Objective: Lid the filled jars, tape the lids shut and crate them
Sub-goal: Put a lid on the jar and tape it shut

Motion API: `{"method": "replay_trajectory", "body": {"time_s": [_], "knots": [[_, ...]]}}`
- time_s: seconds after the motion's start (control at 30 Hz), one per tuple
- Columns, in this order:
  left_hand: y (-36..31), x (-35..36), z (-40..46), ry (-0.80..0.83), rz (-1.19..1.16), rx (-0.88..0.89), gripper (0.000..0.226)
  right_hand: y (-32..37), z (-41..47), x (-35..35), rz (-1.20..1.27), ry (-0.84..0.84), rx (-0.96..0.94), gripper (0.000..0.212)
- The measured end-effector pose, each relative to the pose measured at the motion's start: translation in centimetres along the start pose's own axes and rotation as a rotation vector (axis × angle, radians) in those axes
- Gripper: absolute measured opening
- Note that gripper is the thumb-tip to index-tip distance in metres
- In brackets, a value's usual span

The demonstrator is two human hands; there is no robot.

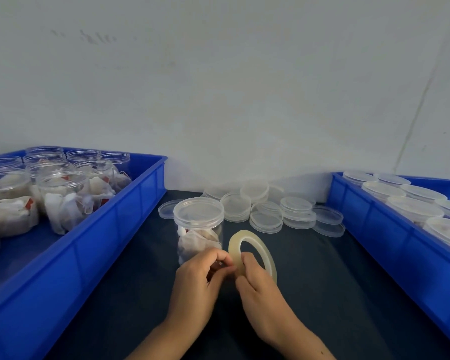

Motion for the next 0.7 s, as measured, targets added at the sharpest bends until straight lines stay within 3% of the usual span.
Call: {"method": "replay_trajectory", "body": {"time_s": [0.27,0.7], "knots": [[0.1,0.1,0.0,-0.084,-0.190,-0.126,0.026,0.4,-0.2,0.6,0.033,-0.055,-0.054,0.022],[0.1,0.1,0.0,-0.114,-0.199,-0.122,0.018,0.0,-0.2,1.3,0.017,-0.069,-0.073,0.027]]}}
Point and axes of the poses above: each hand's wrist, its own z-axis towards the middle knuckle, its own x-axis out of the palm, y = z × x, the point moved 2 cm from there along z, towards the middle knuckle, and after that the axes turned 1 degree about -z, right-handed, at the moved point
